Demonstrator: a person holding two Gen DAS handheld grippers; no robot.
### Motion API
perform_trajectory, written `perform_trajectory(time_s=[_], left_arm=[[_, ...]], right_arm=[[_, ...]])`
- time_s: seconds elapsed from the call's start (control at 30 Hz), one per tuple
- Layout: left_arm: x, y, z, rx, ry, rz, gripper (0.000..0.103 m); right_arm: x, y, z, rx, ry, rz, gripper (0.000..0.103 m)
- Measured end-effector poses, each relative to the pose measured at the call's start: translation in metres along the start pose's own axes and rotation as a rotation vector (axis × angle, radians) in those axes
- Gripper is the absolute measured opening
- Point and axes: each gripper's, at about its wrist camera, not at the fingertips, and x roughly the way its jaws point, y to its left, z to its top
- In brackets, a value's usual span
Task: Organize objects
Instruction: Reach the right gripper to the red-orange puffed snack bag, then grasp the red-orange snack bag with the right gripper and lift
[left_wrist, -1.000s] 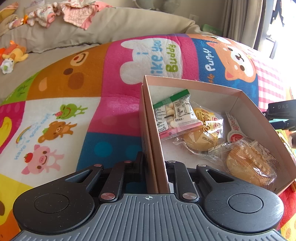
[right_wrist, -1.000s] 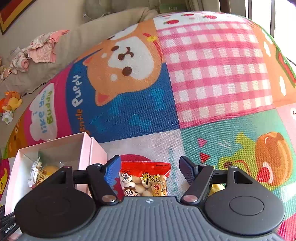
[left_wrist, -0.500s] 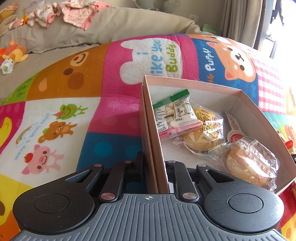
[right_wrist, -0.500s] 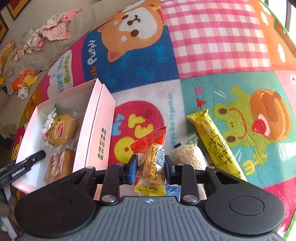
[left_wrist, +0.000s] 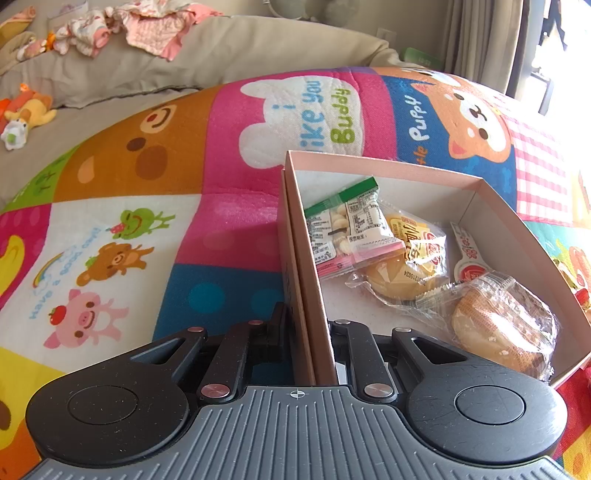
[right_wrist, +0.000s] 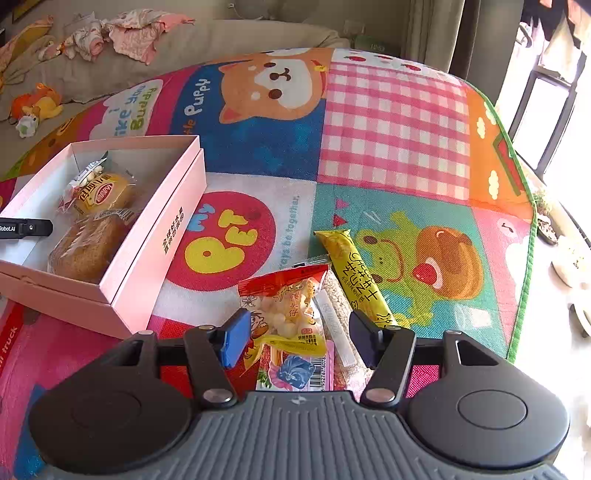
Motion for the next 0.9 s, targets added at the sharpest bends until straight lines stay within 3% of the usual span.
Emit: perform_trajectory(time_s=[0.23, 0.5, 0.67, 0.8, 0.9], left_arm=[[0.0, 0.0, 0.0, 0.001, 0.0, 0.001, 0.015], [0.0, 0.0, 0.0, 0.001, 0.0, 0.001, 0.015], [0.0, 0.0, 0.0, 0.003, 0.0, 0.002, 0.015], [0.0, -0.001, -0.001, 0.002, 0.0, 0.001, 0.015], [0.0, -0.001, 0.0, 0.002, 0.0, 0.001, 0.015]], right_arm=[[-0.017, 0.005, -0.029, -0.037, 0.028, 0.03, 0.061], [-0.014, -0.011, -0.043, -0.075, 0.034, -0.157, 0.066], [-0.018, -0.006, -0.028, -0.048, -0.027, -0.026, 0.072], [-0.001, 0.018, -0.013, -0.186, -0.047, -0.03, 0.075], [0.018, 0.023, -0.002, -0.194, -0.018, 0.004, 0.075]])
